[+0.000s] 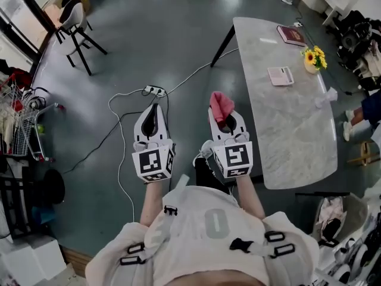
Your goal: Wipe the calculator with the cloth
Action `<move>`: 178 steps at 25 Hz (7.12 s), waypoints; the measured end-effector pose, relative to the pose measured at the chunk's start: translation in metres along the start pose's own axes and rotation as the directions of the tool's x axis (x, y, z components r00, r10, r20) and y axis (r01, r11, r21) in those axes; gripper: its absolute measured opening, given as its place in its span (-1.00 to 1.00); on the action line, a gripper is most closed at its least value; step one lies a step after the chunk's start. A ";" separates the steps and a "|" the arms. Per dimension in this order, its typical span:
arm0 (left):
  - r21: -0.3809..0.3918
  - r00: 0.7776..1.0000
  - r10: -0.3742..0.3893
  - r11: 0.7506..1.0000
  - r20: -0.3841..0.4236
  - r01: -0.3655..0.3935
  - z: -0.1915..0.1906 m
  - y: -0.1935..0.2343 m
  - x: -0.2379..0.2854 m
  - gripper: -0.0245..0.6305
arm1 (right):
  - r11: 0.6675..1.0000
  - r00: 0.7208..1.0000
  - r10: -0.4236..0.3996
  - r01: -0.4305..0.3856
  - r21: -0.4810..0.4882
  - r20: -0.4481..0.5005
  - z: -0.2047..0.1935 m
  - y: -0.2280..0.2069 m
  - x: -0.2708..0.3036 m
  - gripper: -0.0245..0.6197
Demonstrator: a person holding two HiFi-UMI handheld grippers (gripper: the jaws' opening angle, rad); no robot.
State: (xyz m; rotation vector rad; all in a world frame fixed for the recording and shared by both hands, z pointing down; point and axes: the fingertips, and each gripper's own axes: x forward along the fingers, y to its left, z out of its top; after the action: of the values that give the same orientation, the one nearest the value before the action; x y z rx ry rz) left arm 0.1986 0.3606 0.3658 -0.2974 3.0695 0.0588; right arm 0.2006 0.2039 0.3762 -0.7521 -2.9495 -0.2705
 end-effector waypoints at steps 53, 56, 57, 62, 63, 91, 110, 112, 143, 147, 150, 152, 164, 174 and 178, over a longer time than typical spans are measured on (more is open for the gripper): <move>-0.061 0.189 -0.973 0.182 0.134 0.981 0.042 -0.462 0.504 -0.86 | -0.143 -0.141 -0.978 0.990 0.005 -0.155 -0.015 -0.437 -0.066 -0.75; -0.067 0.147 -0.980 0.138 0.134 0.988 0.041 -0.466 0.495 -0.86 | -0.173 -0.167 -0.973 0.985 0.025 -0.159 -0.017 -0.429 -0.065 -0.75; -0.060 0.134 -0.982 0.127 0.133 0.990 0.041 -0.467 0.493 -0.86 | -0.179 -0.172 -0.972 0.983 0.029 -0.161 -0.017 -0.428 -0.065 -0.75; -0.084 0.096 -0.988 0.086 0.122 0.993 0.037 -0.468 0.485 -0.86 | -0.197 -0.189 -0.968 0.980 0.031 -0.166 -0.018 -0.423 -0.063 -0.75; -0.084 0.092 -0.988 0.082 0.120 0.993 0.036 -0.467 0.485 -0.86 | -0.198 -0.190 -0.968 0.980 0.033 -0.164 -0.018 -0.422 -0.062 -0.75; -0.163 -0.020 -0.988 -0.046 0.155 0.986 0.042 -0.480 0.461 0.48 | -0.146 -0.134 -0.973 0.988 0.052 -0.190 -0.021 -0.417 -0.065 -0.75; -0.187 0.033 -0.986 0.064 -0.164 0.980 -0.063 -0.523 0.510 0.48 | -0.137 -0.113 -0.957 0.988 0.074 -0.267 -0.049 -0.410 -0.073 -0.75; -0.182 0.036 -0.970 0.082 -0.242 0.980 -0.094 -0.530 0.515 0.48 | -0.129 -0.104 -0.954 0.989 0.071 -0.282 -0.054 -0.410 -0.071 -0.75; -0.235 -0.114 -0.574 0.141 -0.811 0.962 -0.361 -0.519 0.529 0.48 | -0.029 0.013 -0.874 0.996 0.080 -0.485 -0.137 -0.404 -0.024 -0.75; -0.235 -0.118 -0.558 0.142 -0.821 0.962 -0.359 -0.520 0.529 0.49 | -0.013 0.025 -0.871 0.997 0.075 -0.490 -0.138 -0.409 -0.017 -0.75; -0.234 -0.117 -0.563 0.140 -0.818 0.962 -0.361 -0.520 0.529 0.49 | 0.001 0.033 -0.872 0.998 0.066 -0.489 -0.140 -0.414 -0.015 -0.75; -0.234 -0.116 -0.568 0.138 -0.815 0.962 -0.360 -0.520 0.529 0.49 | 0.022 0.037 -0.870 0.999 0.036 -0.491 -0.140 -0.423 -0.015 -0.75; -0.236 -0.118 -0.567 0.139 -0.815 0.962 -0.362 -0.518 0.531 0.49 | 0.569 0.137 -0.731 0.664 -0.486 -0.668 -0.174 -0.554 -0.018 -0.75; -0.238 -0.125 -0.545 0.142 -0.829 0.961 -0.362 -0.520 0.530 0.49 | 0.784 0.068 -0.561 0.364 -0.503 -0.825 -0.273 -0.594 0.022 -0.75; -0.239 -0.125 -0.546 0.142 -0.828 0.961 -0.360 -0.520 0.532 0.49 | 0.826 0.028 -0.503 0.310 -0.471 -0.864 -0.308 -0.595 0.033 -0.75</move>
State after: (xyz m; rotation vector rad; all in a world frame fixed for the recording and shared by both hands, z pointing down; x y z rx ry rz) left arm -0.2419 -0.2663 0.6762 -2.8368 2.4286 -1.2071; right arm -0.1030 -0.3533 0.5936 0.3538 -1.6776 -0.7060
